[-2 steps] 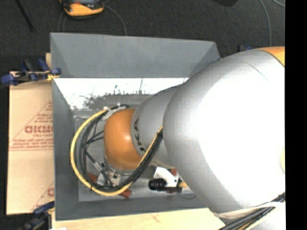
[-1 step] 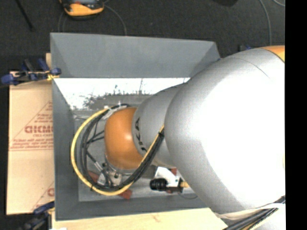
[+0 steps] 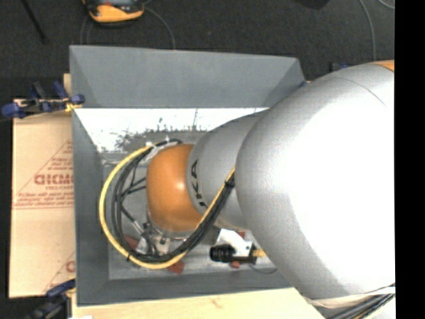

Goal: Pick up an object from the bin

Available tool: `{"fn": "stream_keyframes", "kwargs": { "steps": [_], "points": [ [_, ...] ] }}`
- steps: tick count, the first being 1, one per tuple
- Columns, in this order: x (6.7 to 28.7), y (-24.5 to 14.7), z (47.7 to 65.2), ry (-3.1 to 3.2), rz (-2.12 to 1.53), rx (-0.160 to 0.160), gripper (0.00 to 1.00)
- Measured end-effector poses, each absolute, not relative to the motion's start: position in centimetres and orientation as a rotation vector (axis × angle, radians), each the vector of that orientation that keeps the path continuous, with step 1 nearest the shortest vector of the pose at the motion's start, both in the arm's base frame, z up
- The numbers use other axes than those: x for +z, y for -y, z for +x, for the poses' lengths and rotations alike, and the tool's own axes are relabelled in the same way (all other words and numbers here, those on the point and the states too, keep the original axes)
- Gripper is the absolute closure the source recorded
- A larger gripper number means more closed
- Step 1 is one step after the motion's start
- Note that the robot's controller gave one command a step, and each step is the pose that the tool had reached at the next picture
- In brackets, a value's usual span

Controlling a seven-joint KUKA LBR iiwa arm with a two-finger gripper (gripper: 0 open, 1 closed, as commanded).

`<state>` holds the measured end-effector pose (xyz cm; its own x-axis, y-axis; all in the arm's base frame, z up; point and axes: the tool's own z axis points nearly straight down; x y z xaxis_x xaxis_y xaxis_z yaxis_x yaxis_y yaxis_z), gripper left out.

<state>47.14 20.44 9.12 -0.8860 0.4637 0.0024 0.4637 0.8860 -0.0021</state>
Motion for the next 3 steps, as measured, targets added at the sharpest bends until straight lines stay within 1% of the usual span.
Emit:
{"fn": "stream_keyframes", "kwargs": {
  "steps": [2, 3],
  "points": [
    [10.8, -20.5, 47.3, 3.053, -0.749, -0.002, 1.00],
    [11.8, -20.4, 47.1, 3.047, -0.746, 0.004, 1.00]
  ]
}}
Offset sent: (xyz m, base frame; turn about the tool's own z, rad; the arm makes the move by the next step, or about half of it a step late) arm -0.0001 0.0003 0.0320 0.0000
